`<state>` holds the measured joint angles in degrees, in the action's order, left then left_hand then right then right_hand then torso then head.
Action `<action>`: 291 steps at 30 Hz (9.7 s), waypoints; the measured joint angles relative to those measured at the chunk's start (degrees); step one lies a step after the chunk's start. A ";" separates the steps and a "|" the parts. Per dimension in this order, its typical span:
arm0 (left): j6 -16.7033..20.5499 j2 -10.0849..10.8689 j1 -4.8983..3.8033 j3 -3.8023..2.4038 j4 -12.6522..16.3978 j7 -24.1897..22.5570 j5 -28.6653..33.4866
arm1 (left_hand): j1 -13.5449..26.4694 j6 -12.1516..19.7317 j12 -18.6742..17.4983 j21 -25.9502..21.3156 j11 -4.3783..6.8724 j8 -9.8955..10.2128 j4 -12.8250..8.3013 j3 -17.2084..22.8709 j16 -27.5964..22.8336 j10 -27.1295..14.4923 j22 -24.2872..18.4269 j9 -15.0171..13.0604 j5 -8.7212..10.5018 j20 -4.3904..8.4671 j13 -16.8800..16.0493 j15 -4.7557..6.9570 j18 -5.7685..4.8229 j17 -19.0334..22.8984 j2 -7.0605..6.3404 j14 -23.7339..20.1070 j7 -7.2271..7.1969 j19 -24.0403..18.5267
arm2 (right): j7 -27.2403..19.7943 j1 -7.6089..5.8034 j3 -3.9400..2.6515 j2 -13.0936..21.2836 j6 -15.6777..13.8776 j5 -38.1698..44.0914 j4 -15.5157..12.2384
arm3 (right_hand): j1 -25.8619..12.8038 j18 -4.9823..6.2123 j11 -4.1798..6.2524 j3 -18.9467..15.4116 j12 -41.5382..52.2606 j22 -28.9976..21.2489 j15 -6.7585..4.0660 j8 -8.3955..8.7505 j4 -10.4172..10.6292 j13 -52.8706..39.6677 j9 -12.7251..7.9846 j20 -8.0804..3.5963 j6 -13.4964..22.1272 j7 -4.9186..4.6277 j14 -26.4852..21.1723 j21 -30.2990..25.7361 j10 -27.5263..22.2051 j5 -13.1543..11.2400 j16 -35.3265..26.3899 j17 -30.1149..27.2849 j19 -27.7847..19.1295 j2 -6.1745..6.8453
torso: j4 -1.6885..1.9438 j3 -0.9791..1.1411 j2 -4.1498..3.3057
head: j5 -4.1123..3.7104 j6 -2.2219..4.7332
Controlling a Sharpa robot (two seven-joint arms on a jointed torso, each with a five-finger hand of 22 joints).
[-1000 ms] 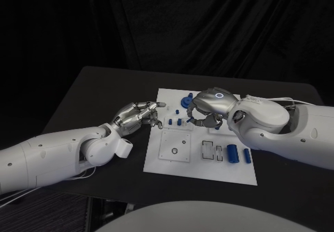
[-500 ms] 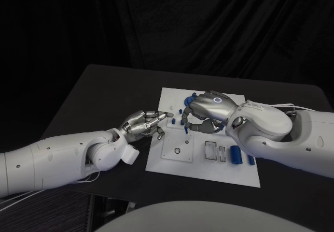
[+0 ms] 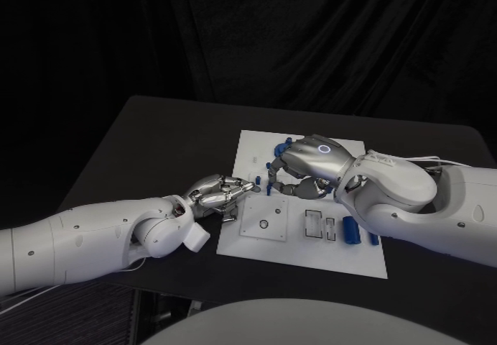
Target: Assemble the parts on the task board
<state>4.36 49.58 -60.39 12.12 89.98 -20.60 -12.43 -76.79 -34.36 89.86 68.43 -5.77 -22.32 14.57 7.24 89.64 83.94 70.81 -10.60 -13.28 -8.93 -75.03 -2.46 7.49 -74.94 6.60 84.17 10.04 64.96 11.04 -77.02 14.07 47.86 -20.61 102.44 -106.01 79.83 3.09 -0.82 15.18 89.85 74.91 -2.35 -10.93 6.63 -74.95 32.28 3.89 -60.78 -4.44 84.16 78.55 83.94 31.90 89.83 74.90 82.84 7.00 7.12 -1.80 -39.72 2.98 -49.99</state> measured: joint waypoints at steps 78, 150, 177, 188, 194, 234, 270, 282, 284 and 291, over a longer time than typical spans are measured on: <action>5.98 1.89 0.06 -0.01 -1.95 -1.91 -2.80 | -0.01 -1.69 0.00 1.45 0.21 -6.31 -0.19 0.46 0.00 0.20 1.29 -0.55 -5.50 0.32 -0.03 0.00 0.01 0.04 1.52 -0.01 -0.42 1.41 | 14.79 6.84 0.06 -12.39 1.88 5.65 13.90 | -11.69 -0.85 0.73 -5.92 0.00 0.01 -0.58 2.74 8.76 0.04 -8.69 -0.52 -1.03 0.38 -0.17 6.15 0.10 -9.30 0.00 0.03 1.11 -2.34 | 0.13 -0.19 0.04 | -1.11 0.00; 3.67 1.17 0.29 0.00 -2.58 -1.09 -2.83 | -0.01 -2.10 0.00 0.55 0.21 -6.30 -0.03 0.62 0.00 0.19 0.77 -0.33 -5.50 0.04 -0.03 0.00 0.01 0.01 1.51 -0.01 -0.41 0.45 | 18.37 9.94 -0.05 -15.29 -0.73 11.34 17.31 | -5.37 -0.85 1.95 -0.93 0.00 0.03 -1.74 1.44 -1.61 0.00 -1.21 -1.34 -1.95 1.12 -0.11 2.65 0.11 -3.79 0.00 0.01 1.12 -1.83 | 0.10 -0.10 0.10 | -1.57 0.00; -0.46 1.12 0.60 0.00 -2.68 -3.67 -2.85 | -0.55 1.63 -0.77 -2.22 0.94 -1.84 0.23 2.32 -0.01 0.08 -0.62 2.97 -8.12 0.65 -0.06 0.22 0.02 0.03 0.98 -0.22 -1.03 -2.63 | -8.16 9.05 -0.43 -0.41 -23.55 -21.54 2.06 | -4.16 -0.85 1.95 -0.66 0.00 0.01 -1.74 1.20 -1.66 0.02 0.93 -1.53 -1.95 1.12 -0.10 3.28 0.09 -8.55 0.00 0.00 1.32 -1.64 | 0.09 -0.09 0.07 | 0.01 0.00; -8.21 -0.08 0.87 -0.01 -2.81 -6.43 -0.63 | 1.55 2.88 -0.91 -2.84 2.00 3.03 2.27 1.13 -0.01 0.07 -0.42 5.15 -8.12 1.35 0.03 1.05 0.02 0.03 2.01 -0.23 -2.10 -3.32 | -21.79 8.95 -0.43 1.96 -24.45 -37.62 -0.01 | -2.72 -0.85 1.94 -0.38 0.00 0.01 -1.74 1.02 -1.01 0.02 1.02 -1.53 -1.96 1.12 -0.11 3.49 0.09 -9.33 0.00 0.00 1.32 -1.71 | 0.07 -0.04 0.08 | 1.11 0.00; -13.18 -0.18 1.31 -0.01 -2.27 -6.83 3.21 | 2.19 3.76 -0.06 -1.94 2.61 5.20 1.93 0.51 -0.01 0.08 0.78 5.93 -8.77 1.82 0.02 1.45 0.02 0.03 2.65 -0.22 -2.97 -2.55 | -26.31 8.95 -0.42 2.36 -24.02 -42.55 -0.25 | -2.58 -0.85 1.94 -0.23 0.00 0.01 -1.74 1.07 -0.85 0.02 1.02 -1.53 -1.96 1.12 -0.11 3.49 0.09 -9.38 0.00 0.00 1.32 -1.74 | 0.04 -0.01 0.14 | 1.03 0.00; -30.28 -1.47 2.01 -0.02 0.52 -8.51 7.91 | 4.16 -2.18 0.16 5.37 6.06 12.33 -20.01 21.05 -0.01 0.09 4.12 5.52 -4.90 4.61 0.08 4.32 -0.90 0.04 -3.83 -0.23 -11.20 4.52 | -33.71 8.95 -0.27 2.46 -18.12 -52.12 -0.92 | -1.01 -0.85 1.94 -0.01 0.00 -0.01 -1.74 1.24 -0.13 0.04 1.01 -1.53 -1.60 1.46 -0.11 3.72 0.09 -9.83 0.00 0.00 1.32 -1.50 | 0.23 -0.12 0.09 | 1.75 0.00; -30.61 -1.76 2.05 -0.02 -2.07 -8.55 8.02 | 4.30 -1.83 0.17 5.14 6.05 13.22 -20.02 18.54 -0.01 0.09 4.11 5.33 -2.78 4.62 0.08 4.30 -0.89 0.04 -3.16 -0.22 -7.93 4.70 | -33.73 8.95 -0.19 4.42 -13.51 -60.15 -3.22 | -0.69 -0.85 1.94 -0.16 0.00 0.02 -1.74 1.23 0.01 0.04 1.01 -1.53 -1.64 1.43 -0.11 3.72 0.10 -9.83 0.00 0.00 1.32 -1.82 | 0.10 -0.05 0.07 | 1.74 0.00; -30.81 -1.87 2.06 -0.02 -2.52 -8.56 8.02 | 3.97 -2.78 0.17 5.14 6.04 12.94 -19.85 18.05 -0.01 0.09 4.10 5.08 -2.78 4.41 0.07 4.30 -0.90 0.04 -2.94 -0.22 -9.49 4.90 | -33.22 8.95 -0.14 5.19 -10.63 -72.58 -3.04 | -0.47 -0.85 1.94 -0.55 0.00 0.01 -1.74 1.46 0.73 0.04 1.02 -1.53 -1.63 1.44 -0.11 3.30 0.10 -8.36 0.00 0.00 1.32 -2.04 | 0.15 -0.05 0.08 | 1.73 0.00; -30.61 -1.86 2.06 -0.02 -2.65 -8.56 8.02 | 3.77 -1.31 0.17 5.14 6.04 13.69 -19.79 17.99 -0.01 0.10 4.10 5.41 -2.78 4.41 0.07 4.30 -0.90 0.02 -2.74 -0.22 -9.11 4.90 | -32.90 8.95 -0.13 5.36 -9.79 -75.62 -2.99 | -0.32 -0.85 1.94 -0.71 0.00 0.01 -1.74 1.40 0.89 0.04 1.01 -1.53 -1.63 1.45 -0.11 3.09 0.10 -8.25 0.00 0.00 1.32 -2.18 | 0.16 -0.07 0.08 | 1.85 0.00; -29.16 -1.45 2.06 -0.02 -2.92 -8.21 8.04 | 3.18 4.22 0.18 4.91 6.04 15.37 -19.47 17.67 -0.01 0.10 4.10 6.20 -3.01 4.41 0.06 4.30 -0.89 0.00 -2.61 -0.22 -8.05 4.90 | -31.40 8.95 -0.11 6.10 -7.06 -85.18 -2.78 | -0.02 -0.86 1.94 -0.86 0.00 0.01 -1.74 1.12 1.04 0.04 1.01 -1.53 -1.54 1.53 -0.11 3.09 0.10 -7.97 0.00 0.00 1.32 -2.19 | 0.18 -0.10 0.07 | 2.32 0.00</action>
<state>-24.79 48.12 -58.33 12.10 87.06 -28.81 -4.40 -73.60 -30.14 90.04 73.33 0.28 -6.96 -4.90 24.90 89.63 84.04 74.91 -4.40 -16.29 -4.52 -74.97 1.84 6.59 -74.95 3.99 83.94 1.99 69.86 -20.36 -68.06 13.95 53.96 -27.67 17.26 -108.79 79.80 2.23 1.12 14.31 89.85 74.92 -4.09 -9.81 7.67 -74.90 33.29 2.36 -62.32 -2.91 84.06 81.64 84.03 23.93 89.83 74.90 84.16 4.81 7.30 -1.90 -39.65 5.30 -49.99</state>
